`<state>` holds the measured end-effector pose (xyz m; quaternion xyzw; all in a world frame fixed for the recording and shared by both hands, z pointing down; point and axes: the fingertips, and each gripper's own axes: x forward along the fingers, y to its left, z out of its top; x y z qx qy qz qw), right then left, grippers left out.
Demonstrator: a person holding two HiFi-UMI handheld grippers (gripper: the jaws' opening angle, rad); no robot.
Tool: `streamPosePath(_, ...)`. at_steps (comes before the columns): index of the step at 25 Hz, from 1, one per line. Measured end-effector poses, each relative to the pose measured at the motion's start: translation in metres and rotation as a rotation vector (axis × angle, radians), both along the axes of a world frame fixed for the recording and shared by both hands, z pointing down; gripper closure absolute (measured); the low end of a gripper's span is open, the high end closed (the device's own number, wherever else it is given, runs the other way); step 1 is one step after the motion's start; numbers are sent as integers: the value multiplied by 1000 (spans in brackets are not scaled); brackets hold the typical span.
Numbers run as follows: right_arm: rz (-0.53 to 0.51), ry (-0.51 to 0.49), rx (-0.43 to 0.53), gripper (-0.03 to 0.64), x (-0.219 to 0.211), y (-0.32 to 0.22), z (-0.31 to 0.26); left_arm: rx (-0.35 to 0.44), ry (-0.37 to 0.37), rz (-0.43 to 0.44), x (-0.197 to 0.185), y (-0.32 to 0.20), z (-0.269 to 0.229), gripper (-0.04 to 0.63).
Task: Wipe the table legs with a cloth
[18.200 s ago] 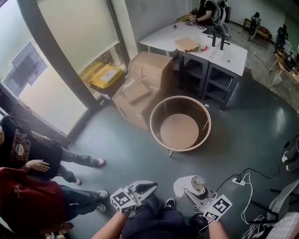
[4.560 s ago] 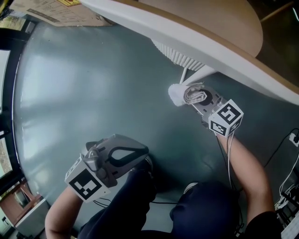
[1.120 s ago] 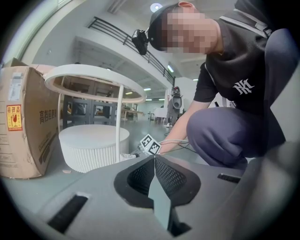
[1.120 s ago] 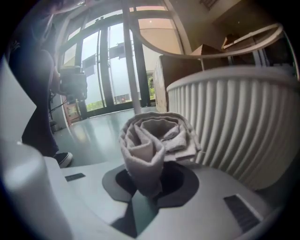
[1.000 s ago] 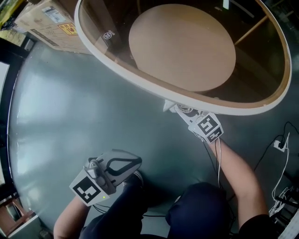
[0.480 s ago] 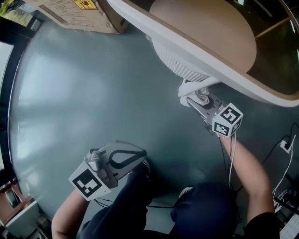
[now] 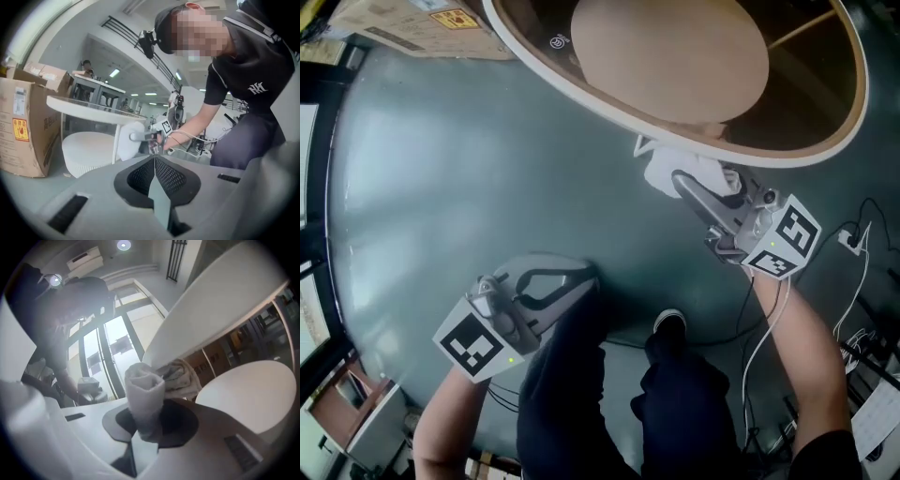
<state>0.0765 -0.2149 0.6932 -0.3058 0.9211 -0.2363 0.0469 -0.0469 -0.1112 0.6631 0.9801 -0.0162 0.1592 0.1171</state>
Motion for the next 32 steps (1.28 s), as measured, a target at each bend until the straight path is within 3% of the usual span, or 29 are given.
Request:
streamPosePath(4,77,42,-280,549,10,43,13,-103,-38,-119,-16,9,-70,588)
streamPosePath(7,49,64,-289,549,16,95,-53,-170,-60,-159,-21,33,-121,588)
streamPosePath(12,-22,171,-141,550,31,163,-262,-258,-64,-242,-30,84,-240,589)
streamPosePath(16,-4,218,18,549,79,196,-438,-245,-55,-337,-13,122,-361,588)
streamPosePath(22,137,147,241,549,144,262,-670,-163,-39,-381,11,215,-508,588)
streamPosePath(28,235,81,469,549,172,321,-820,-3,75,-456,4,256,-622,588)
streamPosePath(32,279,116,491,548,177,372,-861,56,169,-485,-8,272,-671,589)
